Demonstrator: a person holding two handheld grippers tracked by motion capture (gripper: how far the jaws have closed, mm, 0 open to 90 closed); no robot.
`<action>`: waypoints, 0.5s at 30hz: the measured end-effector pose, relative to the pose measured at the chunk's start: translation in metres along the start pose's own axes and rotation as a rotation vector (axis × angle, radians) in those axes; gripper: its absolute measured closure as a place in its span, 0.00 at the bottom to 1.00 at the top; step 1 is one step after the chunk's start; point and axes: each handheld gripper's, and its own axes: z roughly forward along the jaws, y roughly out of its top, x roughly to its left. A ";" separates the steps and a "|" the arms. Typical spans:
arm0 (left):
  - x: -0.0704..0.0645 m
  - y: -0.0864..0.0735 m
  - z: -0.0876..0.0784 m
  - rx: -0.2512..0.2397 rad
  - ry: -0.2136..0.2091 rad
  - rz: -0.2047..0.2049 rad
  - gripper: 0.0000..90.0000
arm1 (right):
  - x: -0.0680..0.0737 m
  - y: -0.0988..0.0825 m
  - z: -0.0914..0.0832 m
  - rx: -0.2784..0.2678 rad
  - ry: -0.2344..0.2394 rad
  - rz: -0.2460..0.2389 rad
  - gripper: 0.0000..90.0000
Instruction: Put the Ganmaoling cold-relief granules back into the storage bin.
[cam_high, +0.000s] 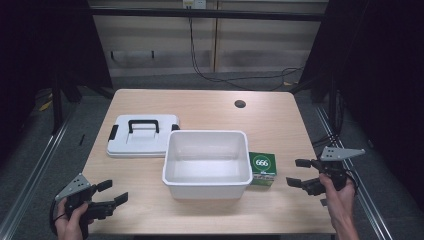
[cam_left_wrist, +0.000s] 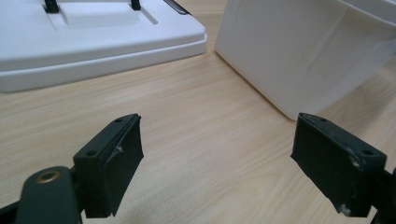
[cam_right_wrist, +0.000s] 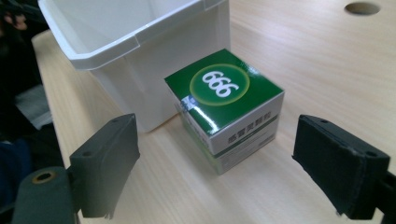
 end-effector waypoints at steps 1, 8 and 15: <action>0.000 0.000 0.000 0.002 -0.003 -0.004 0.18 | 0.002 0.004 -0.001 0.010 -0.011 -0.020 0.15; 0.000 -0.001 0.001 0.008 0.006 -0.007 0.18 | 0.007 0.019 0.001 0.078 0.047 -0.077 0.16; -0.001 -0.001 0.001 0.009 0.000 -0.010 0.18 | 0.010 0.031 0.013 0.185 0.108 -0.120 0.24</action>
